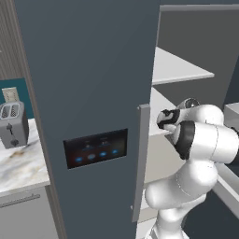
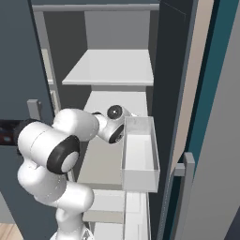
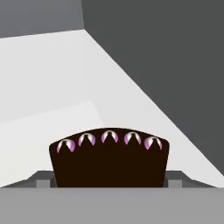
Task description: Take the donut and cake from the fridge and place them on the empty tray on the dining counter.
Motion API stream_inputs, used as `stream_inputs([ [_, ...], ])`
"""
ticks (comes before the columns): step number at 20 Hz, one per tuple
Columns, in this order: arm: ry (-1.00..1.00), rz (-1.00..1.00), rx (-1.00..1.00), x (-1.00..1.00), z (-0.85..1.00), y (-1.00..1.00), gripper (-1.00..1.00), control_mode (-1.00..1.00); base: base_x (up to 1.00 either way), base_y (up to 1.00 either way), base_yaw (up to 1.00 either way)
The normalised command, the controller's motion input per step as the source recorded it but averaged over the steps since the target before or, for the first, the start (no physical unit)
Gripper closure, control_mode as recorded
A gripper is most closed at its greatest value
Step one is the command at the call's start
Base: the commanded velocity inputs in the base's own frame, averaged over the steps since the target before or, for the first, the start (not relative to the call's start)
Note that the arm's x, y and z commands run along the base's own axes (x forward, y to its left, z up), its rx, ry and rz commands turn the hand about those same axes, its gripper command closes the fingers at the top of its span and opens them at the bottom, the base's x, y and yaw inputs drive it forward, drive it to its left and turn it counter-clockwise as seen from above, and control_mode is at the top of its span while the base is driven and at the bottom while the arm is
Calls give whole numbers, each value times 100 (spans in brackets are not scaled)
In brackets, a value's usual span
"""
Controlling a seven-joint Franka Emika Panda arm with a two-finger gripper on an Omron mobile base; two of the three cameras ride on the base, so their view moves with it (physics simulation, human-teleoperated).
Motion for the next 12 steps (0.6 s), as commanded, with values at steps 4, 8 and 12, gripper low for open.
stream_inputs([
  [4,-3,15,-4,-37,76,37,100,-100,0,0,0],
  [8,-8,14,-8,-30,99,35,100,-100,0,0,0],
  [12,3,9,-8,-70,65,29,100,-100,0,0,0],
])
